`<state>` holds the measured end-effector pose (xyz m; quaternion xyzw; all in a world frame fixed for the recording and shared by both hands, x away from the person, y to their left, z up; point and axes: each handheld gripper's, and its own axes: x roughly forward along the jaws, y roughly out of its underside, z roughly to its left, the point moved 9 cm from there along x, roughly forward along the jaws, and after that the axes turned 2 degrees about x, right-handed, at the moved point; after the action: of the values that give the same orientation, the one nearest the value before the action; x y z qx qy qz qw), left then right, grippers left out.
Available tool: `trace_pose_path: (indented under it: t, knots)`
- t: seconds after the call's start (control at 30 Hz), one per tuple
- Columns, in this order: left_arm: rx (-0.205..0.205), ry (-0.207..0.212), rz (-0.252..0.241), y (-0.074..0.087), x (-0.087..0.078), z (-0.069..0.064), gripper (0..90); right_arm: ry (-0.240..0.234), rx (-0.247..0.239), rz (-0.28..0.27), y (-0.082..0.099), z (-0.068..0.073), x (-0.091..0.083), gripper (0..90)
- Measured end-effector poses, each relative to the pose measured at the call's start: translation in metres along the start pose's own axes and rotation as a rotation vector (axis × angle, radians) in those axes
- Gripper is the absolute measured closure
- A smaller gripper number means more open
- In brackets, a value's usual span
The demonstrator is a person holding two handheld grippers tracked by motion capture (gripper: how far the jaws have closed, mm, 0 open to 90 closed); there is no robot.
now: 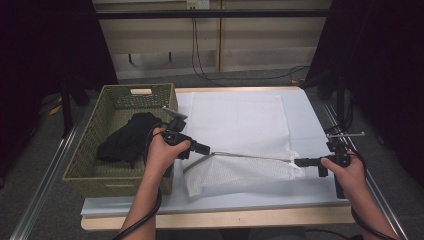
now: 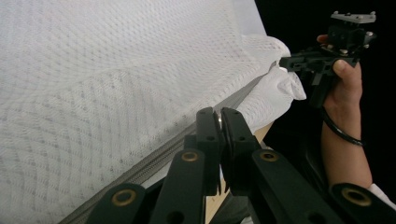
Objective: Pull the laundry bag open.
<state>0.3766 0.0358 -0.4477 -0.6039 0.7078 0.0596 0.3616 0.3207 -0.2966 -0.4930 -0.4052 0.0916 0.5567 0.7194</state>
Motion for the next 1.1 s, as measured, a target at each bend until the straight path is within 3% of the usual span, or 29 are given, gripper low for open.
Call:
trace_pose_path:
  t: [0.07,0.23,0.33,0.4,0.43,0.5,0.63,0.7,0.93,1.1]
  knots:
    - [0.004,0.02,0.007,0.0,-0.001,-0.001,86.7,-0.003,-0.002,0.002,0.0,0.0,0.001,89.3]
    - [0.004,0.021,0.002,0.0,-0.003,-0.002,86.7,-0.014,0.002,0.0,0.0,0.001,-0.001,89.3]
    - [0.01,-0.009,-0.012,-0.001,-0.008,0.003,86.8,0.008,-0.004,0.005,0.001,-0.001,0.0,89.3]
    - [0.006,0.01,-0.009,0.0,-0.008,0.001,86.7,-0.004,-0.001,-0.001,0.0,-0.001,-0.001,89.3]
    - [0.021,-0.002,0.0,0.0,-0.008,0.002,86.7,0.0,-0.001,0.0,0.0,-0.002,-0.001,89.3]
    - [0.014,0.005,-0.002,0.0,-0.007,-0.001,86.7,0.018,-0.006,0.001,0.0,-0.003,-0.001,89.3]
    - [0.006,0.022,-0.005,0.0,-0.01,0.001,86.7,0.003,-0.005,-0.005,0.0,-0.001,-0.001,89.3]
    - [0.018,0.011,-0.009,0.0,-0.011,0.003,86.7,0.001,-0.006,0.003,0.0,0.001,-0.001,89.3]
    - [0.002,-0.005,-0.025,-0.001,-0.015,0.005,86.7,0.004,-0.004,-0.005,-0.001,-0.002,-0.002,89.3]
    - [0.014,-0.01,-0.012,0.0,-0.015,0.006,86.7,0.015,-0.004,-0.002,0.0,-0.002,-0.002,89.3]
